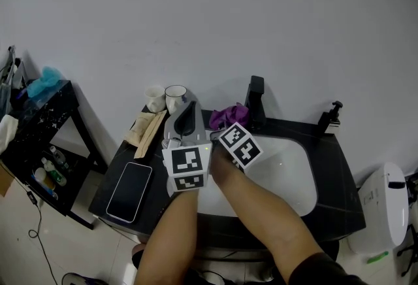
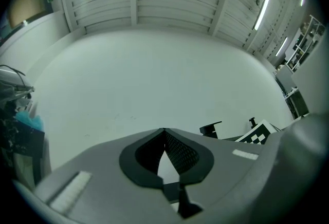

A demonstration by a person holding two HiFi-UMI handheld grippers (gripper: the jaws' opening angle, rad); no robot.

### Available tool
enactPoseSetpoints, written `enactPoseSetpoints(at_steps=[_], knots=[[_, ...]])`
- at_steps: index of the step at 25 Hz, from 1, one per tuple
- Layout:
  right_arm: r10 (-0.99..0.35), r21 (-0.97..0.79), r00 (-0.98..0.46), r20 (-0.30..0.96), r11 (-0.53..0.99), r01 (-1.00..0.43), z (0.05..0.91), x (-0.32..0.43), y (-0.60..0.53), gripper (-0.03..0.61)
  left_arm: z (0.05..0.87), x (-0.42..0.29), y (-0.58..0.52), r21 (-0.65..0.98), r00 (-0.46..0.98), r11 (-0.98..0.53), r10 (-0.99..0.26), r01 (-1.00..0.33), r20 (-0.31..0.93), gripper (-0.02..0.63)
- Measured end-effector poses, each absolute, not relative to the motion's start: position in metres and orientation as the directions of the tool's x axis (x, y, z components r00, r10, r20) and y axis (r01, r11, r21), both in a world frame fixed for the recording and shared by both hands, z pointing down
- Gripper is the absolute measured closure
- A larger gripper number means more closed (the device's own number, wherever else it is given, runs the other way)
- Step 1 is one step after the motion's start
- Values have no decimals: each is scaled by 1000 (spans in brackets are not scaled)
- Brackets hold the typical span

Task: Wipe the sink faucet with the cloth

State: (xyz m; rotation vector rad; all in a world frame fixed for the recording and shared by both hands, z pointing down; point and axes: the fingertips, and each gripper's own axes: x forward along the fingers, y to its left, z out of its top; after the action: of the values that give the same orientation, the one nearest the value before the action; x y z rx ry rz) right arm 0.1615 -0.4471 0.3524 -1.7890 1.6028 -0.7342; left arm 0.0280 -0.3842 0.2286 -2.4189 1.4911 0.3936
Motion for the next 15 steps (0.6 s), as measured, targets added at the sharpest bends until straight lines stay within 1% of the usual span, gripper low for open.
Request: enactPoseSetpoints(at_steps=[5, 9, 12, 15], knots=[[-1000, -649, 16, 5, -16, -761, 350, 146, -431, 511, 230, 18, -388, -15, 414, -439, -835, -898, -362, 595], [-998, -538, -59, 22, 38, -842, 342, 141, -405, 511, 232, 14, -392, 13, 402, -434, -845, -901, -354, 595], [-987, -451, -158, 23, 131, -883, 330, 137, -377, 511, 239, 18, -395, 35, 417, -452, -847, -891, -330, 595], [-969, -414, -244, 26, 212, -885, 320, 148, -347, 509, 252, 30, -398, 79, 462, -501, -841, -862, -282, 595]])
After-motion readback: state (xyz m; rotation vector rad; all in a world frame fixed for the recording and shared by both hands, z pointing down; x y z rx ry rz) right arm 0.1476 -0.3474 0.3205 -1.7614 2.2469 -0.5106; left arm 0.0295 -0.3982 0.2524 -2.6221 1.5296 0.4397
